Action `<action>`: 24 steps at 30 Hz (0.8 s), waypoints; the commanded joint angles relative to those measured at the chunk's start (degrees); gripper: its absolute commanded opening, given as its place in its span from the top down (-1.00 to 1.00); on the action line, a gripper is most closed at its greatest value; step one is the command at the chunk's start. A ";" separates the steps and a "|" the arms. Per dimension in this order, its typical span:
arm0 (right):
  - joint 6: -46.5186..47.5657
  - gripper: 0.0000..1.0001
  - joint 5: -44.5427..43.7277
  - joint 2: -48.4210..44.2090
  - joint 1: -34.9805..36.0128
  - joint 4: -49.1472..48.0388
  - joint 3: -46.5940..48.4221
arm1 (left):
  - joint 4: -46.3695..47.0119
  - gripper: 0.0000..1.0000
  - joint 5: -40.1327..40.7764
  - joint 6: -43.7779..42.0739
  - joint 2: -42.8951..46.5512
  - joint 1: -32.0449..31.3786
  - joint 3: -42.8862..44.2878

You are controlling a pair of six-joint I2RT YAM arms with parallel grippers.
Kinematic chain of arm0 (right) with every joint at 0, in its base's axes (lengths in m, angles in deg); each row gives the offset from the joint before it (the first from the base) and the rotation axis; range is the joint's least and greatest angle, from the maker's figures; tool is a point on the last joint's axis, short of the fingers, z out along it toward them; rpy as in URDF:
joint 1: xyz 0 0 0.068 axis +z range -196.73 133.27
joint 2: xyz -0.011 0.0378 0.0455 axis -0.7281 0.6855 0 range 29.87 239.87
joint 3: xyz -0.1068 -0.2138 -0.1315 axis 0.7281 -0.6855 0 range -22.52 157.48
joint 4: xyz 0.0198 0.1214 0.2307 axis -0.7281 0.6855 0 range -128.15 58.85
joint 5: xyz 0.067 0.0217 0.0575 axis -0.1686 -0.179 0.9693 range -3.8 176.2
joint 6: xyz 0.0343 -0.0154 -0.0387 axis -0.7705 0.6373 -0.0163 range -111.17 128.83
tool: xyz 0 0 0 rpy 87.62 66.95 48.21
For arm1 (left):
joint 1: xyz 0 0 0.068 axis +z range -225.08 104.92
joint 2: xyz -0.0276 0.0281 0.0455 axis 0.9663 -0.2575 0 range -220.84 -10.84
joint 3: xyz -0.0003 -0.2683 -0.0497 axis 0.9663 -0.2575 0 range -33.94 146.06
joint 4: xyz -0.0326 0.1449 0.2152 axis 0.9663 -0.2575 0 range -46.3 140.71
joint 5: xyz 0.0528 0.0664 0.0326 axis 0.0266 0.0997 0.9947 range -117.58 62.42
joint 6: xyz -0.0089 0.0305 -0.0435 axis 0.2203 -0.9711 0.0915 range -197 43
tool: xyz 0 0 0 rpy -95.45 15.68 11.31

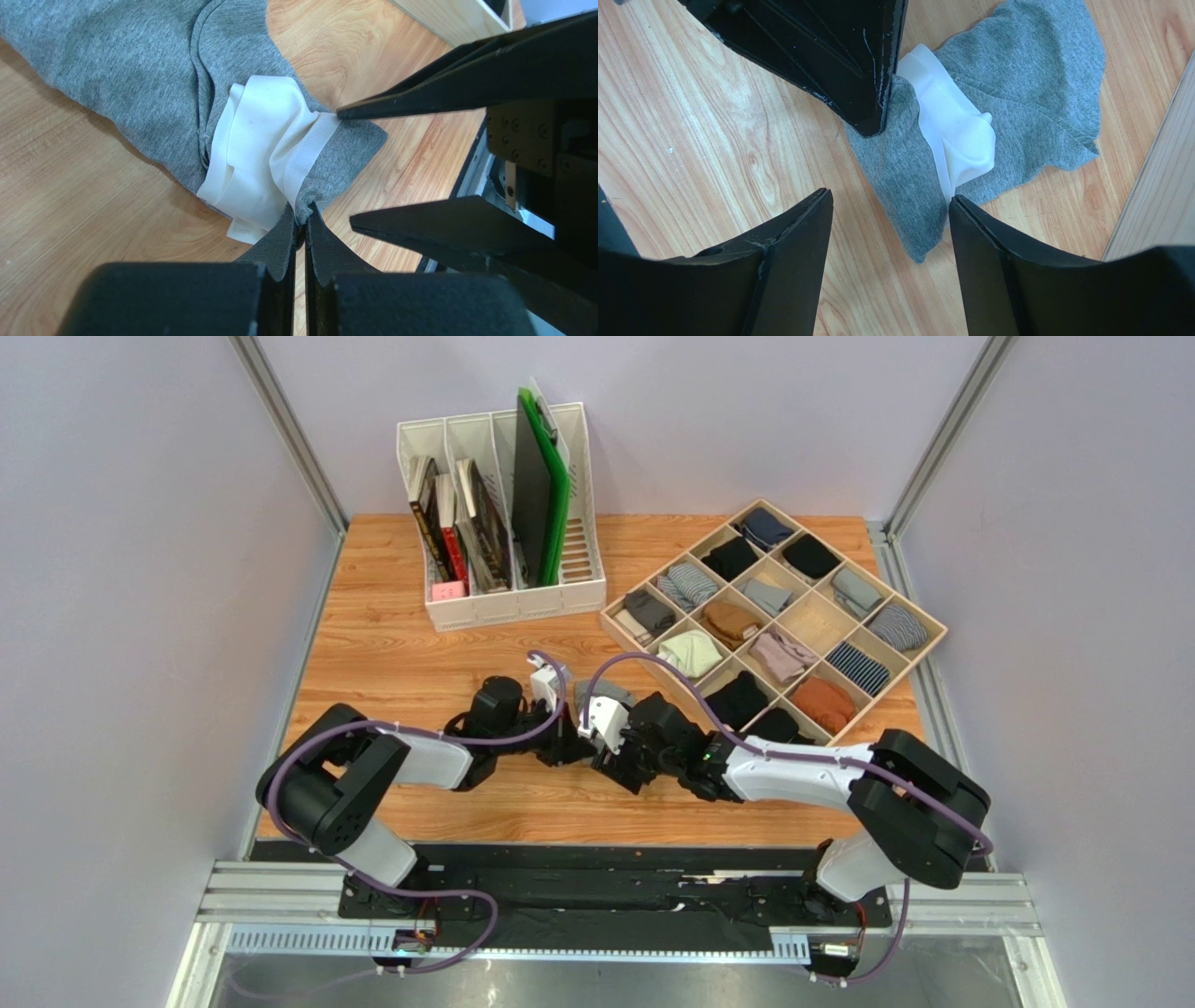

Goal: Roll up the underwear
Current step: Roll the underwear to the center of the board.

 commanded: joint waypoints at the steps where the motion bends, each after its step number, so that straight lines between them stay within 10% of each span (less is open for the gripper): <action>1: 1.26 -0.12 -1.10 1.23 0.35 -4.29 1.36 | 5.33 1.00 -4.35 2.13 -0.74 1.37 -1.46; 8: 1.53 0.97 0.12 3.95 0.35 -2.63 3.81 | 10.52 1.00 -7.86 3.11 -2.33 2.69 -2.78; 13: -0.23 1.00 4.59 3.87 -0.09 2.57 6.71 | 8.51 0.77 -7.96 1.09 0.65 2.86 -2.96; 18: -2.51 1.00 9.61 2.90 -1.32 11.16 10.14 | 0.70 -0.20 -4.36 -2.33 6.80 2.78 -3.05; 24: -3.13 1.00 13.04 4.39 -2.02 17.15 14.44 | -8.19 -0.44 0.57 -6.12 13.83 2.78 -4.36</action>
